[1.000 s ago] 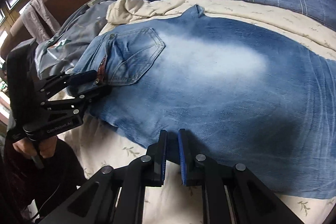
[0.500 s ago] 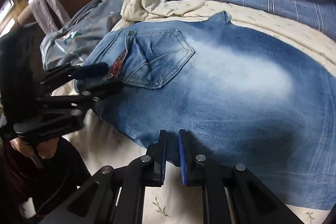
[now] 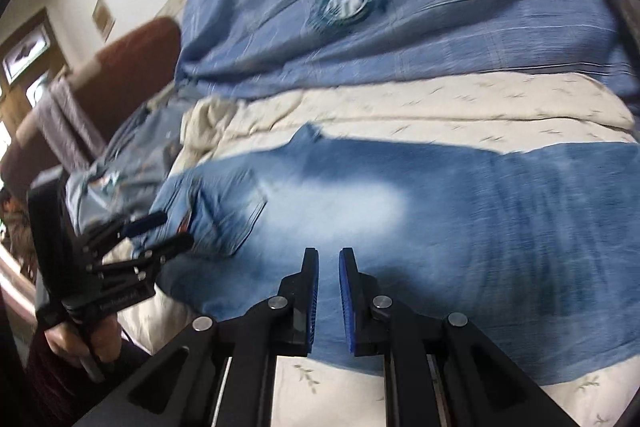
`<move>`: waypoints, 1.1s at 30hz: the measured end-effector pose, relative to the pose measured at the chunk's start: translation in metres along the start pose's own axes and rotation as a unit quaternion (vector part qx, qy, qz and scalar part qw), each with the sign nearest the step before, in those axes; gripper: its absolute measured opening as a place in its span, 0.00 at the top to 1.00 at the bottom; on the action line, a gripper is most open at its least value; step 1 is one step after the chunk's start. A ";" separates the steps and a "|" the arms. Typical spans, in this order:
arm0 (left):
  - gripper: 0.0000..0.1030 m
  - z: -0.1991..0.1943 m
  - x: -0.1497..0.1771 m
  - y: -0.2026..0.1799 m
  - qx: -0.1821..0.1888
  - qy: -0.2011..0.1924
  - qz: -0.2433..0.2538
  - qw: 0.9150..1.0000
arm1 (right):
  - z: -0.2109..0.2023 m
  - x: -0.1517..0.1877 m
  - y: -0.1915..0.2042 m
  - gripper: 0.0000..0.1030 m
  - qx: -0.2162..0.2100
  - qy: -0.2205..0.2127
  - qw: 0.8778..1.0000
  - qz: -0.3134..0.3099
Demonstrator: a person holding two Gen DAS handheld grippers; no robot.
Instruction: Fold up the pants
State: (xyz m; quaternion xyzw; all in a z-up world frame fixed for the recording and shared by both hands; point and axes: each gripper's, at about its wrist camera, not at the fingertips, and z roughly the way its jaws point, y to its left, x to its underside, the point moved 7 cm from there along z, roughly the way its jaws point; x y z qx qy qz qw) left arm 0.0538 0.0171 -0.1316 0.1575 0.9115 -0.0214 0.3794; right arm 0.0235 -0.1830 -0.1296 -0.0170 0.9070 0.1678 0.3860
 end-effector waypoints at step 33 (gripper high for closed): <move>0.30 0.001 -0.021 -0.069 0.026 -0.021 0.050 0.998 | -0.085 -0.031 -0.055 0.87 0.096 -0.153 0.983 0.045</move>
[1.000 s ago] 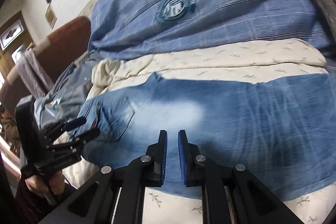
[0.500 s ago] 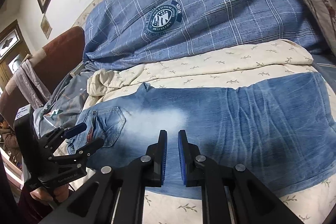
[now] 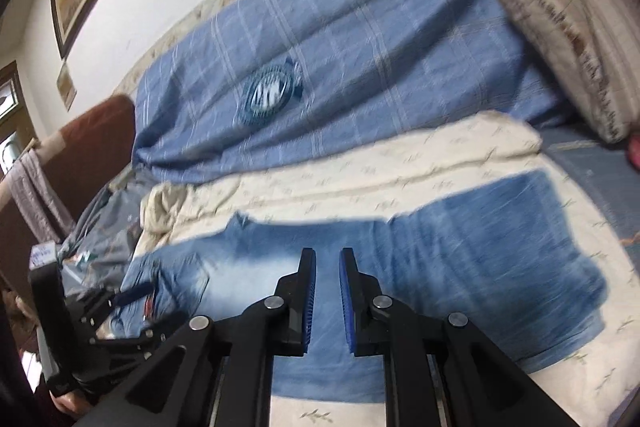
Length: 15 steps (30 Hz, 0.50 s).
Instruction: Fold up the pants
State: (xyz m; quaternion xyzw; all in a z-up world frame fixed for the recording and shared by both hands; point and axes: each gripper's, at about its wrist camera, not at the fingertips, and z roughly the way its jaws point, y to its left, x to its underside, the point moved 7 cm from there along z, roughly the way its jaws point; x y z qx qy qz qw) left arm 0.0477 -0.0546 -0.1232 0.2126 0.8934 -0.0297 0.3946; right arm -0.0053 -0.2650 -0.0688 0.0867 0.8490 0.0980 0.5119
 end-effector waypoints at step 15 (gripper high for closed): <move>0.25 0.010 -0.011 -0.022 0.032 0.003 -0.024 0.999 | -0.065 0.005 -0.153 0.05 0.079 0.016 0.978 0.191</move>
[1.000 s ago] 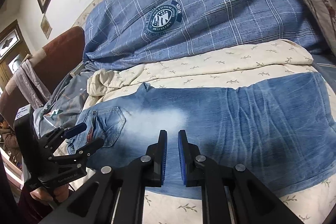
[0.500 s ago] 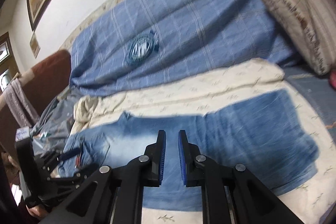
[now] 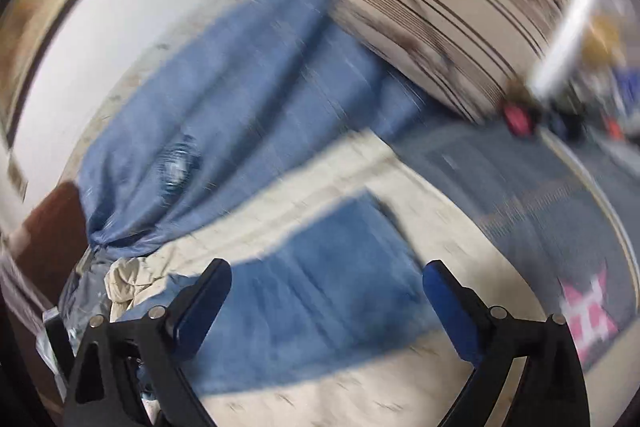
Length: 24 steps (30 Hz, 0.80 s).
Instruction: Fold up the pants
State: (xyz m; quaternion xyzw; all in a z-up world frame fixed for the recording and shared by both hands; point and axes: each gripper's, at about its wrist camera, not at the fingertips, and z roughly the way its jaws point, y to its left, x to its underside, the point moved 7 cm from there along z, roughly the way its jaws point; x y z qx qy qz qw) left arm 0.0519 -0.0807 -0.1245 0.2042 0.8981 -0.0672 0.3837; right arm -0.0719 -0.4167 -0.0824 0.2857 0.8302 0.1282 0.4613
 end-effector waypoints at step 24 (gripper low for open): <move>0.25 0.027 0.014 0.021 -0.018 0.058 -0.028 0.998 | 0.075 0.020 -0.056 0.58 0.068 0.083 0.985 0.137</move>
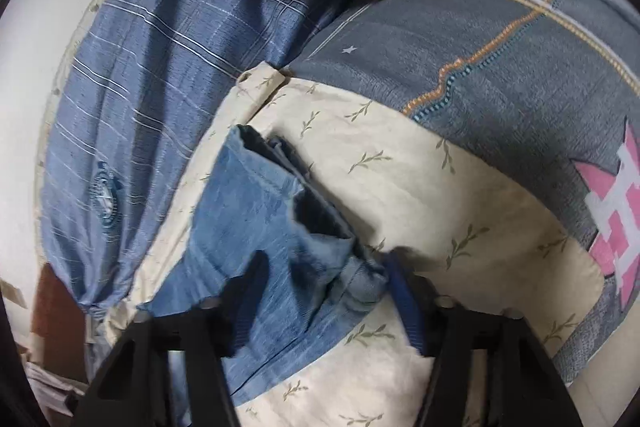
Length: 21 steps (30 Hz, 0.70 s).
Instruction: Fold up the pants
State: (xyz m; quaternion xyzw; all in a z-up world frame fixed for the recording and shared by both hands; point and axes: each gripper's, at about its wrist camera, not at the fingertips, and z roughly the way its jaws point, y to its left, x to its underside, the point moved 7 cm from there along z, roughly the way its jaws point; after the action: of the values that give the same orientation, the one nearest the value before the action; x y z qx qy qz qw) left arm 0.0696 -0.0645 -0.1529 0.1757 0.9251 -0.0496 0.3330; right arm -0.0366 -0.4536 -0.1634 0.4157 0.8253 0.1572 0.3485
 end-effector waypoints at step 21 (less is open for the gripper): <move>0.25 -0.026 -0.004 0.066 -0.007 -0.025 -0.090 0.996 | -0.056 0.062 0.176 0.85 -0.023 -0.054 0.975 -0.213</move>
State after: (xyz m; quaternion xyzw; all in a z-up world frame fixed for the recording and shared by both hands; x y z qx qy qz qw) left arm 0.0808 0.0008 -0.1284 0.0886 0.9289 -0.0772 0.3513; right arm -0.0006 -0.2965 -0.0546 0.2300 0.8708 0.0758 0.4278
